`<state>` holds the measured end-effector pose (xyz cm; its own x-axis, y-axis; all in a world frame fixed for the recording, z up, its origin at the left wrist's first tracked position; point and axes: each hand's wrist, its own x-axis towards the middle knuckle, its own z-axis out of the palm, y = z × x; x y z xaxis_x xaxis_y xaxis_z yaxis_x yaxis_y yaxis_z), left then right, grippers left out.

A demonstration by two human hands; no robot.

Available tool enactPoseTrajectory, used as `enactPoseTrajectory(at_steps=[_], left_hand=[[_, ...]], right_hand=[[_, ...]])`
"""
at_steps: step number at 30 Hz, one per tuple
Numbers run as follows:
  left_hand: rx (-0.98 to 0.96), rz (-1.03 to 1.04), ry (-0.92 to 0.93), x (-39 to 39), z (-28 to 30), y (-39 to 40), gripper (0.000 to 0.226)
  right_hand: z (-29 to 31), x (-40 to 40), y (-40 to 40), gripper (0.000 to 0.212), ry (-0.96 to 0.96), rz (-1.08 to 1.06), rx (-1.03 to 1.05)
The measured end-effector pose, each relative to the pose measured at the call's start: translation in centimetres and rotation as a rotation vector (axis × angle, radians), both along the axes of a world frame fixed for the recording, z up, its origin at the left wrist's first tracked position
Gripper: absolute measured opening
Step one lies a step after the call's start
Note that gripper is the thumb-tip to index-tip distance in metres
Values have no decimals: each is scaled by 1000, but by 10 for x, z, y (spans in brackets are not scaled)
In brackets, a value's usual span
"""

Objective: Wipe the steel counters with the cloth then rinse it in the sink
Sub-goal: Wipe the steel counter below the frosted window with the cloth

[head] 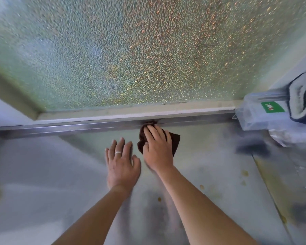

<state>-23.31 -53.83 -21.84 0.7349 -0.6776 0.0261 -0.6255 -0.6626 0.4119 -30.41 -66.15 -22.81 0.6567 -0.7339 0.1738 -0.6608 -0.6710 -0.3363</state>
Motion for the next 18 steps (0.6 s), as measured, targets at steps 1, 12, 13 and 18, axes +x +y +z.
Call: enactPoseTrajectory(at_steps=[1, 12, 13, 18], left_hand=[[-36, 0, 39, 1, 1, 2, 51], [73, 42, -100, 26, -1, 71, 47], [80, 63, -96, 28, -2, 71, 49], [123, 66, -61, 25, -3, 67, 53]], right_hand=[[0, 1, -1, 55, 0, 34, 7], [9, -70, 23, 45, 102, 6, -77], [7, -68, 20, 47, 99, -75, -67], [0, -27, 1, 53, 76, -45, -68]])
